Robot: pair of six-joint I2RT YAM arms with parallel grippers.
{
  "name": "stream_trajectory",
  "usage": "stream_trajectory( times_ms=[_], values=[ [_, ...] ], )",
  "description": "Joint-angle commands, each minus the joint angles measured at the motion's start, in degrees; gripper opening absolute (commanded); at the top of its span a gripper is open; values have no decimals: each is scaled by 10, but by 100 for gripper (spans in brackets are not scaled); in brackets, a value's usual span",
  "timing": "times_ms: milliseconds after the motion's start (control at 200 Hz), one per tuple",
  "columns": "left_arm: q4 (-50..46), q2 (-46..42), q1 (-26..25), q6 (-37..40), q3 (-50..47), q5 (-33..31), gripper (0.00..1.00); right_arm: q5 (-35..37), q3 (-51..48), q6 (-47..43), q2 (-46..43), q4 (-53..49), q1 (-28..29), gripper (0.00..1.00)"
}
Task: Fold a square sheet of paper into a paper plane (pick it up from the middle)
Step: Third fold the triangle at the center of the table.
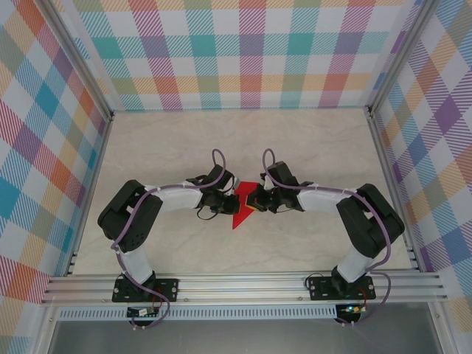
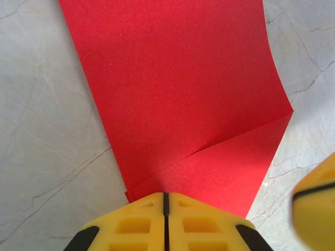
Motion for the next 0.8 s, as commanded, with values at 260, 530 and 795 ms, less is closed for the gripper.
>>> stream_trajectory(
  times_ms=[260, 530, 795],
  values=[
    [-16, 14, 5, 7, -18, -22, 6, 4, -20, 27, 73, 64, 16, 0],
    [-17, 20, 5, 8, -24, -27, 5, 31, 7, -9, 53, -3, 16, 1],
    [-18, 17, 5, 8, -29, -28, 4, 12, -5, -3, 60, 45, -2, 2]
  ],
)
